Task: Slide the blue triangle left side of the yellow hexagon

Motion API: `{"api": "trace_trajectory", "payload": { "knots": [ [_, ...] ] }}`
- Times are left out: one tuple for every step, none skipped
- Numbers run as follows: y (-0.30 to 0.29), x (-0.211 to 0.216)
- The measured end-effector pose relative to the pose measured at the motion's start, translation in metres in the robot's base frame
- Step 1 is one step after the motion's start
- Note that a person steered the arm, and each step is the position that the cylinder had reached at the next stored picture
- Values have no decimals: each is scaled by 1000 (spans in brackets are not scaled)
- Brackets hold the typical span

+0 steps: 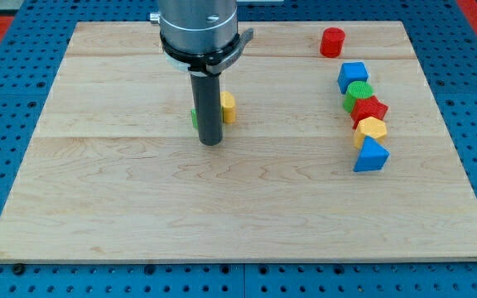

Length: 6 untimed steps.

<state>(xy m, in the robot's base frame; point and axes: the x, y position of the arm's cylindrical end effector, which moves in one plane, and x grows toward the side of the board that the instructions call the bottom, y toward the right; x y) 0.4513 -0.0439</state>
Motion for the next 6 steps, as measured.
{"api": "trace_trajectory", "payload": {
  "knots": [
    [60, 30],
    [143, 51],
    [227, 70],
    [282, 70],
    [261, 59],
    [219, 53]
  ]
}}
